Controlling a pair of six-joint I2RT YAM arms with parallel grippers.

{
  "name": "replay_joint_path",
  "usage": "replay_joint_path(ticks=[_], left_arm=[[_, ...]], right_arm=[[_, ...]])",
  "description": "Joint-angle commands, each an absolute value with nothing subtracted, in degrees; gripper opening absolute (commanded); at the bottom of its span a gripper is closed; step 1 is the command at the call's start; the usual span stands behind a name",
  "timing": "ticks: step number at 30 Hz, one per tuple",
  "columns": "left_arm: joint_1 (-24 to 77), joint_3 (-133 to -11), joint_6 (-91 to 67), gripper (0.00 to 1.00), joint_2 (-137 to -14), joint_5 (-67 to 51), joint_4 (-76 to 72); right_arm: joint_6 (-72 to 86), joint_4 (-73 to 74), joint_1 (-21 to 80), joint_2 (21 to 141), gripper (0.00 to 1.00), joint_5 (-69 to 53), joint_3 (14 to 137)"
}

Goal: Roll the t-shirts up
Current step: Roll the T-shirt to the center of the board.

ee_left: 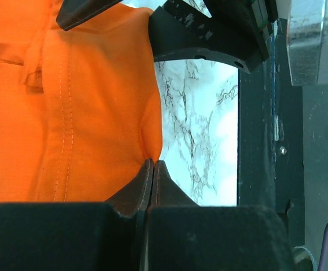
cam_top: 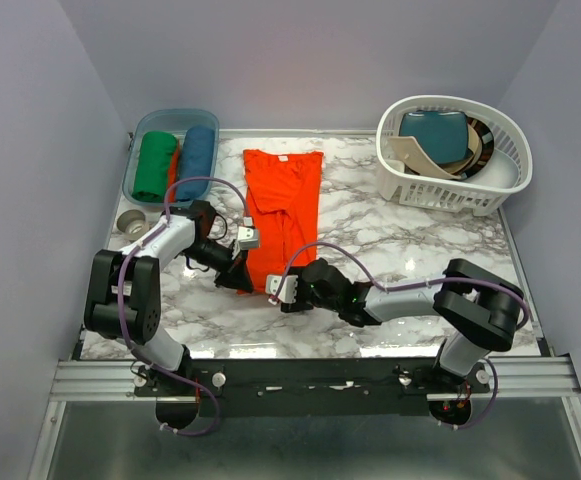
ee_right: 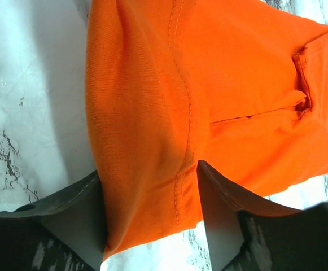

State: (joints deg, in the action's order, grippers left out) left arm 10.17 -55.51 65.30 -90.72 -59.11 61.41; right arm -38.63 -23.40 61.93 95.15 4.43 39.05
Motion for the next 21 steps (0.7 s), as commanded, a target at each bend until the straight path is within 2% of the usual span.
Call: replay_joint_path(ticks=[1,6,12,13,16,17,20,21], left_arm=[[9.49,-55.9,65.22,0.0,-91.32,-60.82,61.97],[9.05,-55.9,65.3,0.0,-91.49,-60.21,62.05],[8.88,-55.55,65.04,0.0,-91.67,-59.59,61.35],[8.88,-55.37,64.78,0.0,-91.67,-59.5,60.83],[8.88,-54.85,64.25,0.02,-91.41,-59.15,59.51],[8.88,-54.76,64.07,0.04,-91.32,-58.98,59.15],[8.88,-53.44,63.37,0.19,-89.74,-57.14,56.79],[8.79,-51.78,62.93,0.29,-87.47,-56.17,55.73]], right_arm=[[-39.64,-26.37,62.49,95.19,0.63,5.8,37.97],[-39.38,-26.72,62.49,95.36,0.56,6.15,37.88],[-39.46,-26.19,62.58,94.57,0.54,6.94,37.36],[-39.46,-25.41,62.58,94.4,0.38,6.94,37.27],[-39.29,-22.95,62.58,93.43,0.19,5.28,37.0],[-39.11,-22.5,62.49,93.34,0.15,5.01,36.91],[-38.23,-20.92,62.58,92.99,0.05,4.04,37.09],[-37.45,-20.4,62.49,92.73,0.03,3.69,37.35]])
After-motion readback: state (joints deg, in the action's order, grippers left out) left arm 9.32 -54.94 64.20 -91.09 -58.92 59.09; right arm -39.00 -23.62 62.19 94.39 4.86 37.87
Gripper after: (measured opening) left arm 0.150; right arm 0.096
